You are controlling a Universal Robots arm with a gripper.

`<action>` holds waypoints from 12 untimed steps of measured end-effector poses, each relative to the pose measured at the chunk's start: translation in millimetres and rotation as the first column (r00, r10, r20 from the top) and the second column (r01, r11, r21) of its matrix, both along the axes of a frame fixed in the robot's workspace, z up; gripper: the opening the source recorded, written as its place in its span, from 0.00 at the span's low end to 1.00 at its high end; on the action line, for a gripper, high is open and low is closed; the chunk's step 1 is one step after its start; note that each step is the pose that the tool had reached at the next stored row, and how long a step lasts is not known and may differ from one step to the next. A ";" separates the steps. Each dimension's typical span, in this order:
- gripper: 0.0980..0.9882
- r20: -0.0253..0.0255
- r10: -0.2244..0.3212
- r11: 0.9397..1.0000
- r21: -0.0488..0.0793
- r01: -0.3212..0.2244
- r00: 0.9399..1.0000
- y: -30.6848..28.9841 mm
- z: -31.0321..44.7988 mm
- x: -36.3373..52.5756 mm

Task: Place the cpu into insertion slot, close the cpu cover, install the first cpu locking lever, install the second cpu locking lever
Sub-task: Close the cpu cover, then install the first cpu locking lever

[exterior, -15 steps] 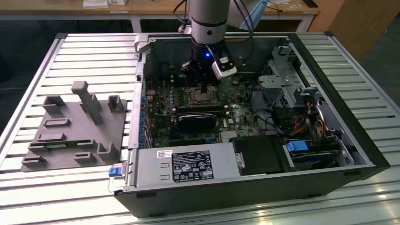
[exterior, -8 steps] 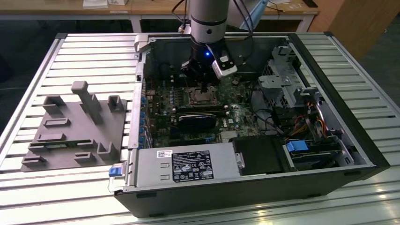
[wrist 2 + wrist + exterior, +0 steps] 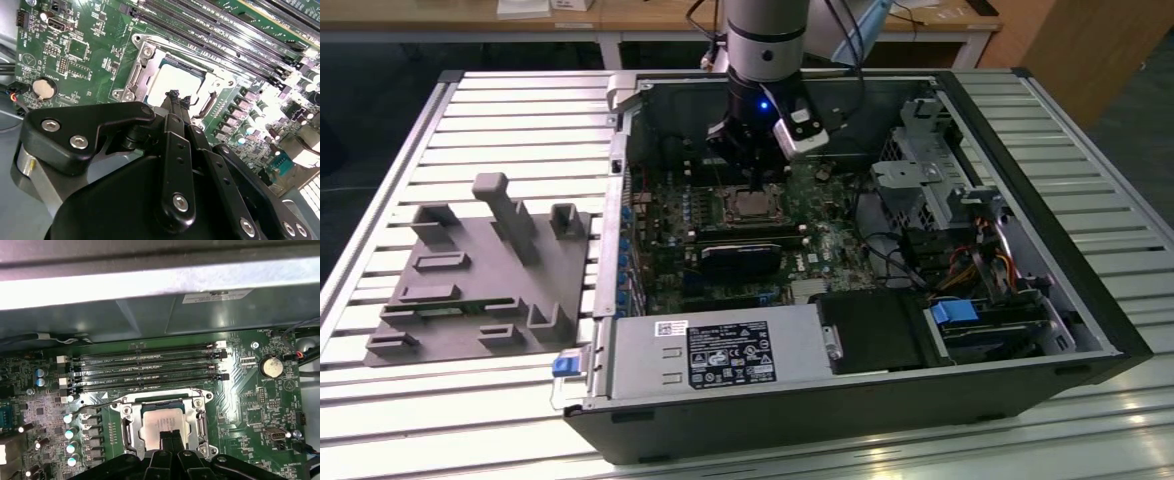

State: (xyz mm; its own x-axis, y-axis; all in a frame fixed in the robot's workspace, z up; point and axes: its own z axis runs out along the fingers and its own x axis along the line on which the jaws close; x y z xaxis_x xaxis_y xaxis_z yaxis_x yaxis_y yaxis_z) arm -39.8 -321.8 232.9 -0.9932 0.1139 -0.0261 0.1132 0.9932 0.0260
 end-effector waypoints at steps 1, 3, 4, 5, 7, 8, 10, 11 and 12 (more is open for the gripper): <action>0.00 0.000 0.000 1.000 0.000 0.000 1.000 0.0 1.2 0.0; 0.00 0.001 0.000 1.000 0.000 0.000 1.000 0.0 1.7 0.0; 0.00 0.001 0.000 1.000 0.000 0.000 1.000 0.0 1.7 0.0; 0.00 0.001 0.000 1.000 0.000 0.000 1.000 0.0 1.8 0.0; 0.00 0.001 0.000 1.000 0.000 0.000 1.000 0.0 1.8 0.0; 0.00 0.001 0.000 1.000 0.000 0.000 1.000 0.0 1.8 0.0; 0.00 0.001 0.000 1.000 0.000 0.000 1.000 0.0 1.8 0.0; 0.00 0.001 0.000 1.000 0.000 0.000 1.000 0.0 1.8 0.0; 0.00 0.001 0.000 1.000 0.000 0.000 1.000 0.0 1.8 0.0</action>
State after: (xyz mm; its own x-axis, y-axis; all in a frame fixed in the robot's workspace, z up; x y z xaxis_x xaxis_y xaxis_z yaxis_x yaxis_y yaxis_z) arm -39.8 -321.8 234.7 -0.9931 0.1141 -0.0270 0.1134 0.9932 0.0261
